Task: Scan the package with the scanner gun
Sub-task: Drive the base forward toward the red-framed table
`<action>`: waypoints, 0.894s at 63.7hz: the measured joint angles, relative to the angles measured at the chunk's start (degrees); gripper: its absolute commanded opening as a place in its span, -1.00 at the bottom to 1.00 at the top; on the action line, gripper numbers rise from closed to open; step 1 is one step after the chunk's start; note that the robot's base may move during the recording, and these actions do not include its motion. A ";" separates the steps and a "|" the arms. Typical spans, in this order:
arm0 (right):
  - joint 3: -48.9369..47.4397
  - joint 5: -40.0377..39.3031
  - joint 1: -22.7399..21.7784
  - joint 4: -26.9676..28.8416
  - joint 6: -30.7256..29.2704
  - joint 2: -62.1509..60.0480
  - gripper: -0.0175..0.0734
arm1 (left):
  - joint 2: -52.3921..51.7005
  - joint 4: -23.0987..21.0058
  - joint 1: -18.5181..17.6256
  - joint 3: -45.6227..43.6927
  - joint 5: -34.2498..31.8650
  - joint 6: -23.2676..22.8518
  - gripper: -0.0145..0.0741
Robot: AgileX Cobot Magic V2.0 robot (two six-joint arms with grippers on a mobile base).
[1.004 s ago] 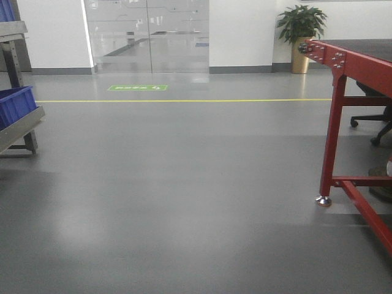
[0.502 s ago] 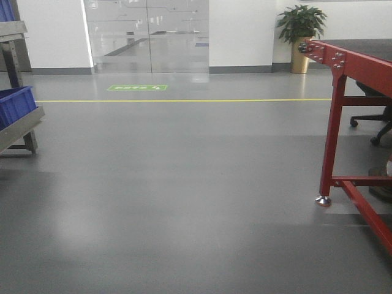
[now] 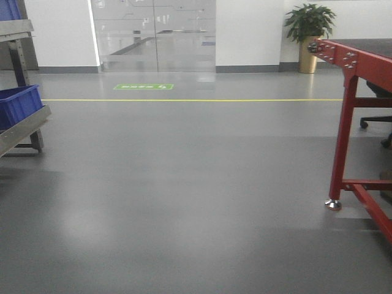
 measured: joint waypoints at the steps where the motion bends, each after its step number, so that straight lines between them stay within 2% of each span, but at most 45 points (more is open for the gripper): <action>1: 0.00 0.00 0.00 0.00 0.00 0.00 -0.95 | 0.00 0.00 0.00 0.00 0.00 0.00 -0.92; 57: 0.00 0.00 0.00 0.00 0.00 0.00 -0.95 | 0.00 0.00 -0.22 0.00 0.00 0.00 -0.92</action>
